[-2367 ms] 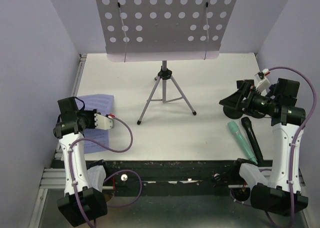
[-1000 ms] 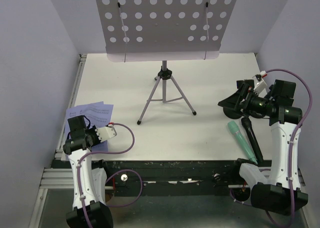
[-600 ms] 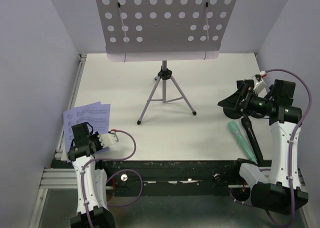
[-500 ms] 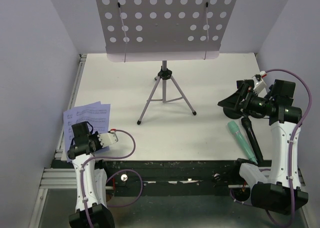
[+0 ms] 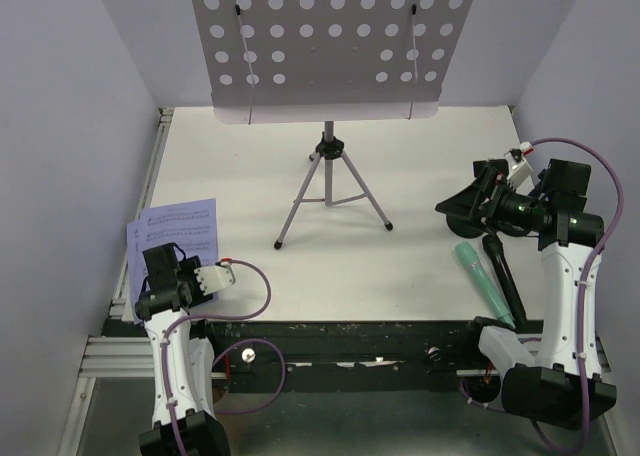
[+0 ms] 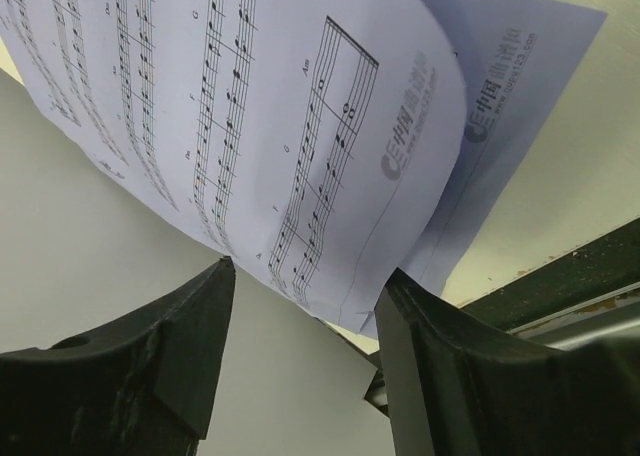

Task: Pack up the instrument practice props

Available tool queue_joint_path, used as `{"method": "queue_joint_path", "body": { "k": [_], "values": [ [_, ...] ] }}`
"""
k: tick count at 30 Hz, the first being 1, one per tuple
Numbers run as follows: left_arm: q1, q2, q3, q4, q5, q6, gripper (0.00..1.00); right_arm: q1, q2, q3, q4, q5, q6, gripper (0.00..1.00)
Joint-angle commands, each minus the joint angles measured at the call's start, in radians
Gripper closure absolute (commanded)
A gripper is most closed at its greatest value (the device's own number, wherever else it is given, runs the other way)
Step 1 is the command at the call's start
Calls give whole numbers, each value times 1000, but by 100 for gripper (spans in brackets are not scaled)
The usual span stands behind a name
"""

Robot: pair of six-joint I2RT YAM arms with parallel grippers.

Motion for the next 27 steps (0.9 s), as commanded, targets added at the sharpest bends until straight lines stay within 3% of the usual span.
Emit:
{"method": "queue_joint_path", "body": {
  "k": [1,8,12,17,23,25,27],
  "values": [
    [5,-13,14,-18,-8,2,31,-5,-11,16,-3,2,-3,1],
    [5,-74,118,-203,64,1,1,-4,-18,19,-8,31,-17,0],
    [5,-93,224,-363,191,-2,1,-4,-18,17,2,32,-40,1],
    [2,-65,421,-461,527,-76,1,-2,-86,-18,83,28,-221,0],
    [-14,57,546,-322,935,-362,2,104,-175,-58,58,113,-653,8],
    [-83,76,520,-169,957,-506,3,186,-210,-91,58,175,-813,10],
    [-193,78,464,12,884,-642,3,269,-245,-140,95,267,-910,11]
  ]
}}
